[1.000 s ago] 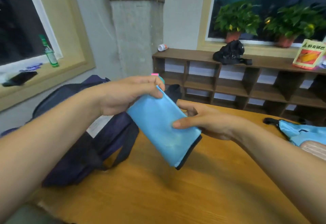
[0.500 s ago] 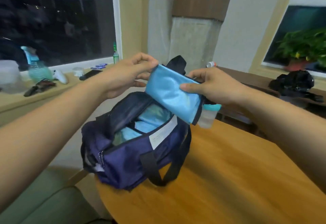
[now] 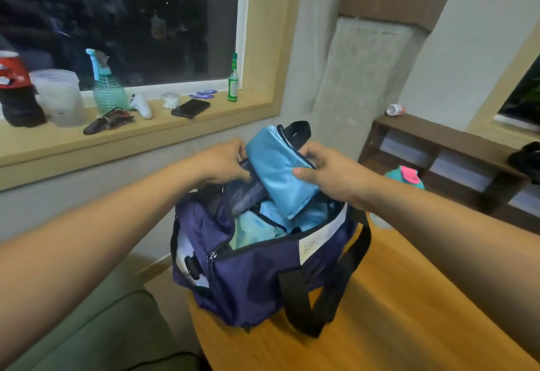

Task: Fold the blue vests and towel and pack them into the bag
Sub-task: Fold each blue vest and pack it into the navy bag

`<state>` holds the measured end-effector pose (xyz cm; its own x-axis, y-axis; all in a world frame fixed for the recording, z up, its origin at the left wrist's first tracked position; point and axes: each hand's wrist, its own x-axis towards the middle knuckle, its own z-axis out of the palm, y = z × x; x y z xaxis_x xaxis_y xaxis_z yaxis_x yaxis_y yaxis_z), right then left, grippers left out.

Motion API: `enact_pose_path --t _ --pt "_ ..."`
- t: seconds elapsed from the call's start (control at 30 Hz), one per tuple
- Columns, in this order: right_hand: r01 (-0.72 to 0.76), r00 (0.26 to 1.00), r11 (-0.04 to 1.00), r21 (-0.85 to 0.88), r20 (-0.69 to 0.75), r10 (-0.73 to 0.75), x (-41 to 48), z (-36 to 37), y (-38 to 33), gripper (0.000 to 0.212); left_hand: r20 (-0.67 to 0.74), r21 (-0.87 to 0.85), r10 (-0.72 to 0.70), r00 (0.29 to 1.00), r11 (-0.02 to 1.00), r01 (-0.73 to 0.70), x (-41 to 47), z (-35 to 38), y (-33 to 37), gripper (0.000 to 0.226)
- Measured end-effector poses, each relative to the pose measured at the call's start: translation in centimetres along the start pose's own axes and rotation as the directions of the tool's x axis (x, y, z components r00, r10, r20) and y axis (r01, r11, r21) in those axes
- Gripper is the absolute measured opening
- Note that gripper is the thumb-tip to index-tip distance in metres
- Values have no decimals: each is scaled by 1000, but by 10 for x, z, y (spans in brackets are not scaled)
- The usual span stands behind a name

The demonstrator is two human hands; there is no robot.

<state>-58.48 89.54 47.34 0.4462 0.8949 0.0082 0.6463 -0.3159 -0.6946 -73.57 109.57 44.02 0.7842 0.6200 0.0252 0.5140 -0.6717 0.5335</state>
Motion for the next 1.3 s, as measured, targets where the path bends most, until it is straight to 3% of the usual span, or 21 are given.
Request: enact_pose_path --t 0.07,0.13,0.2,0.3,0.43,0.53,0.63,0.67,0.73,0.87,1.03,1.17,1.3 --pt "10 997 998 -57 74 -6 1 3 -1 11 -47 -7 -23 999 1000 23 6 0 -8 28" --pt "9 987 990 -139 159 14 3 4 -3 13 -93 -118 -54 994 992 43 8 -2 -16 13" --pt "-13 964 961 -276 250 85 4 6 -5 17 -93 -247 -100 991 966 74 9 -5 -25 21" --pt "-10 928 826 -563 303 217 13 11 -3 29 -87 -421 -151 985 901 101 7 -7 -32 29" --pt "43 926 654 -755 276 257 28 31 3 25 -117 -390 -123 986 918 68 6 -3 -30 30" --pt "51 964 556 -830 187 191 29 41 6 43 -144 -325 -92 985 945 41 5 -2 -24 28" --pt "126 992 447 -886 101 -80 28 47 2 46 -184 -274 -63 981 962 11 2 -4 -20 25" --pt "195 979 459 -867 147 -140 28 48 1 37 -199 -259 -54 979 966 1 2 -4 -19 24" --pt "267 962 552 -790 256 -99 27 51 -5 31 -217 -225 -33 976 974 -17 0 -3 -16 22" --pt "239 917 571 -786 375 132 24 62 -1 75 -223 -204 9 975 977 -56 -2 -2 -12 22" --pt "212 854 565 -798 432 290 29 60 6 104 -215 -155 19 976 986 -53 -6 2 -13 21" --pt "186 804 536 -823 441 398 30 70 9 111 -185 -122 17 983 992 -40 -6 2 -10 20" --pt "146 787 631 -762 476 393 30 55 -8 116 -194 -83 13 981 996 -30 -9 -3 1 17"
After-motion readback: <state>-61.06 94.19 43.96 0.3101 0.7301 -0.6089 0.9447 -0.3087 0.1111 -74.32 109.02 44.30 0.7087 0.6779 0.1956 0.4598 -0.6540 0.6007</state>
